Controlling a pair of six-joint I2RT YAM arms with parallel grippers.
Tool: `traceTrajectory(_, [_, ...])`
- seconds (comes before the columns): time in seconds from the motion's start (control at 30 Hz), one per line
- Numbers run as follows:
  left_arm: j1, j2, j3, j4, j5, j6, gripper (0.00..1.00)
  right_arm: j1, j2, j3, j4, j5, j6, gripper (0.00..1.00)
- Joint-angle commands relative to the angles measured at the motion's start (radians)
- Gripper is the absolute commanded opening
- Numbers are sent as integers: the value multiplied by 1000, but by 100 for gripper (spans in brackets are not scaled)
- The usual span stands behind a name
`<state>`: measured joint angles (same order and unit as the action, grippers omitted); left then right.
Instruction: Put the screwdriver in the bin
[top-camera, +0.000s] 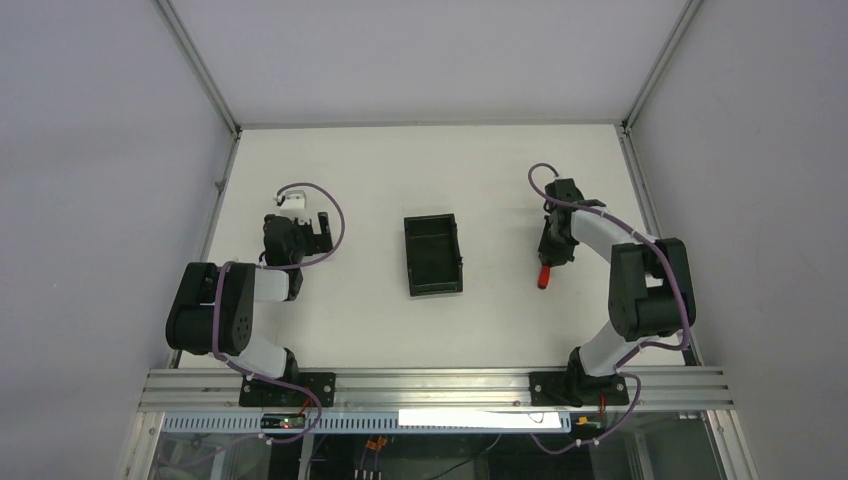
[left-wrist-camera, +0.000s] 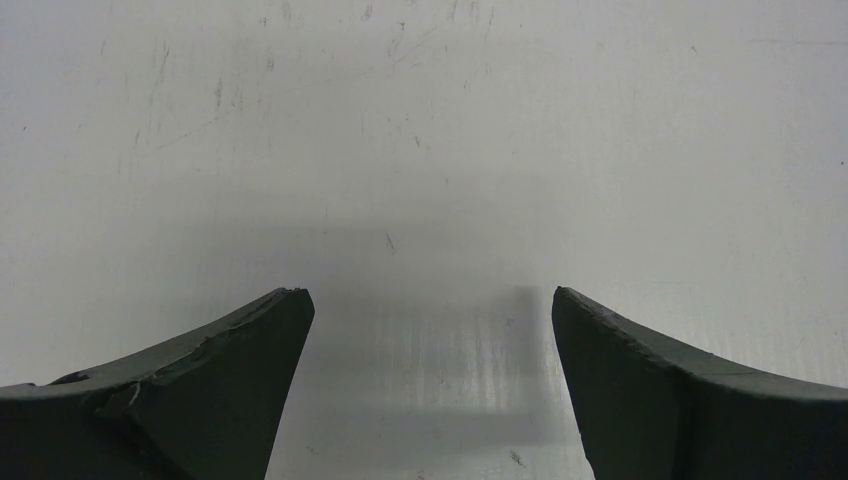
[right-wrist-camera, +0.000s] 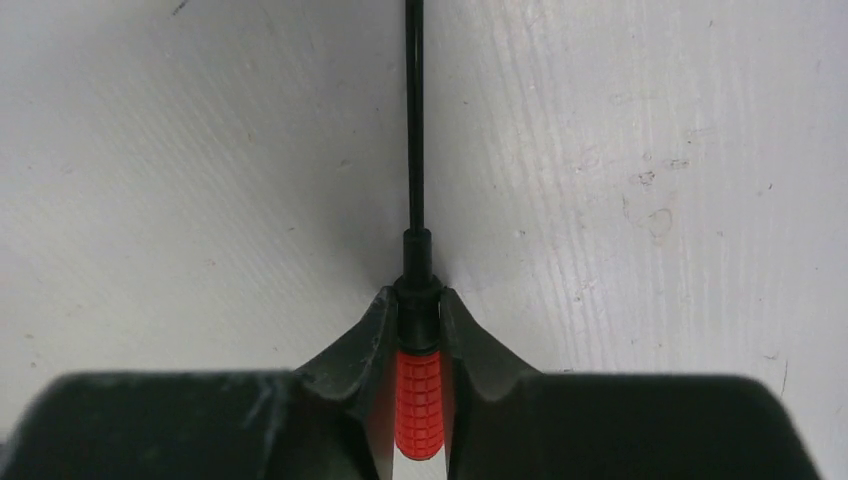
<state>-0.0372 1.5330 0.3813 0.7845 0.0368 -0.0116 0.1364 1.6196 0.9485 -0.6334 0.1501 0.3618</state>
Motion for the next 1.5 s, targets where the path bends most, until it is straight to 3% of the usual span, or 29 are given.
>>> traceTrajectory(0.0, [5,-25,-2,27,15,-2,99,6,-53,-4,-1,-3,15,11])
traceTrajectory(0.1, [5,-25,-2,27,15,-2,99,6,-95,5,-23,-1,-3,3])
traceTrajectory(0.4, [6,-24,-2,27,15,-2,99,30,-244,176,-168,-1,-66,3])
traceTrajectory(0.57, [5,-24,-2,27,15,-2,99,151,-325,323,-240,-43,-134,4])
traceTrajectory(0.67, [5,-26,-2,28,15,-2,99,287,-333,389,-240,-70,-199,5])
traceTrajectory(0.77, [5,-25,-2,27,16,-2,99,452,-268,450,-225,-62,-222,6])
traceTrajectory(1.0, [5,-24,-2,27,15,-2,99,660,-46,542,-143,-9,-290,7])
traceTrajectory(1.23, [5,-25,-2,27,16,-2,99,725,140,593,-94,17,-313,9])
traceTrajectory(1.47, [5,-25,-2,27,15,-2,99,734,179,525,-24,15,-305,15])
